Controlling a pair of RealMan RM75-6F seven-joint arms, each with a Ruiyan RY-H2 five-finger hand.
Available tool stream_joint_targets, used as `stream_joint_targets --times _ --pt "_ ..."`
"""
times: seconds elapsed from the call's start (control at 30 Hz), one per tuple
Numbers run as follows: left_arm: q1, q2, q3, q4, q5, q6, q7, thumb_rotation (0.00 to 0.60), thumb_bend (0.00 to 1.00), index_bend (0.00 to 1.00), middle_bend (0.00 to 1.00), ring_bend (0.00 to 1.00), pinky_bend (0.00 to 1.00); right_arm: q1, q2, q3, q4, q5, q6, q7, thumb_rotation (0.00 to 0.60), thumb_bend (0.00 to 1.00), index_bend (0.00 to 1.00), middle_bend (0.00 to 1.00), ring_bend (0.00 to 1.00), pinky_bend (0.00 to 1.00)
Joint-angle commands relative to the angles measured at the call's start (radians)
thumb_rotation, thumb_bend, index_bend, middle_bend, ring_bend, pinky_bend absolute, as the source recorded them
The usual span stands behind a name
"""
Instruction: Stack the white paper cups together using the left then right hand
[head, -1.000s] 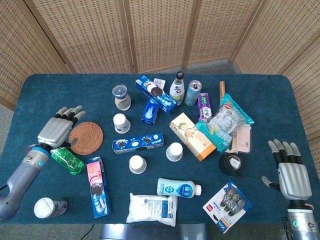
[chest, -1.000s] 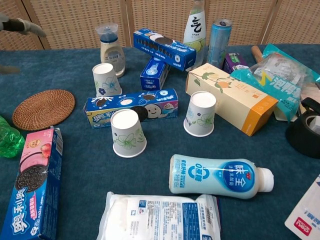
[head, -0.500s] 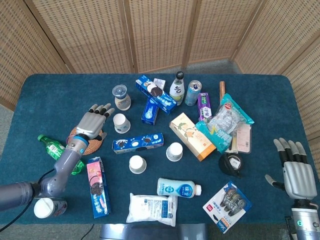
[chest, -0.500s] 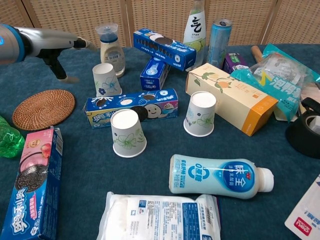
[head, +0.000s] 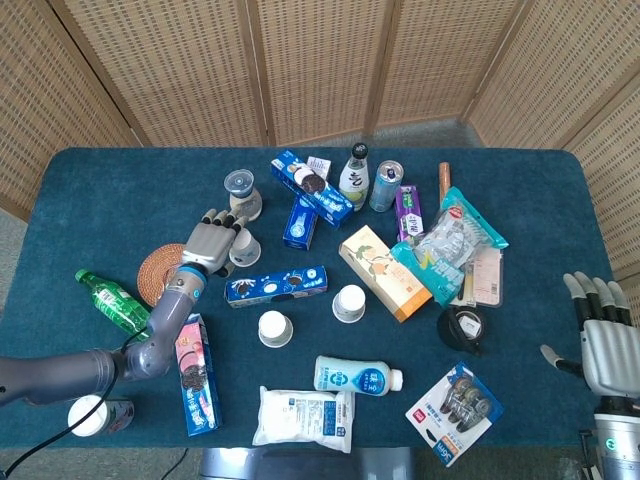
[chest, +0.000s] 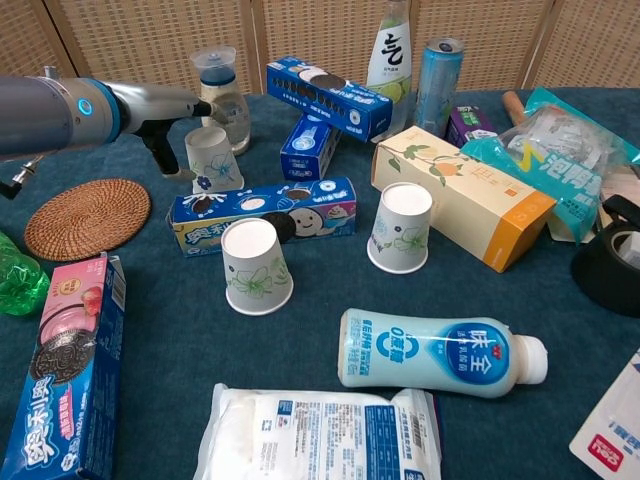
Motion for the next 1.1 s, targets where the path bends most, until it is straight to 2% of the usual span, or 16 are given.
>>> stream_joint_targets --times 0.03,0.17,0.23,0.3,0.6,0.77,1.1 --pt "-0.011 -0.016 0.005 0.014 -0.008 0.012 0.012 0.6 0.4 0.0 0.0 0.0 0.1 0.0 0.001 0.002 0.002 0.003 -0.001 0.004 0.6 0.0 0.0 0.0 0.0 0.0" --pt "-0.022 -0.034 0.004 0.029 -0.008 0.041 0.023 0.6 0.4 0.0 0.03 0.01 0.31 0.0 0.003 0.005 0.005 0.004 0.001 0.01 0.6 0.0 0.0 0.0 0.0 0.0" --pt "-0.024 -0.04 0.003 0.033 -0.005 0.053 0.027 0.6 0.41 0.0 0.08 0.05 0.4 0.0 0.003 0.005 0.005 0.005 0.001 0.01 0.6 0.0 0.0 0.0 0.0 0.0" --pt "-0.026 -0.045 0.003 0.035 -0.005 0.063 0.032 0.6 0.43 0.0 0.13 0.11 0.44 0.001 0.002 0.005 0.007 0.006 0.001 0.01 0.6 0.0 0.0 0.0 0.0 0.0" --pt "-0.034 -0.068 0.006 0.058 -0.014 0.069 0.051 0.6 0.55 0.0 0.2 0.17 0.48 -0.001 0.003 0.005 0.004 0.007 0.002 0.013 0.6 0.0 0.0 0.0 0.0 0.0" --pt "-0.032 -0.084 0.005 0.072 -0.003 0.082 0.051 0.6 0.56 0.02 0.31 0.24 0.51 -0.002 0.006 0.006 0.004 0.008 0.004 0.016 0.6 0.0 0.0 0.0 0.0 0.0" --pt "-0.014 -0.072 0.0 0.04 0.021 0.107 0.044 0.6 0.57 0.03 0.35 0.28 0.53 -0.003 0.006 0.004 0.0 0.005 0.005 0.013 0.6 0.0 0.0 0.0 0.0 0.0"
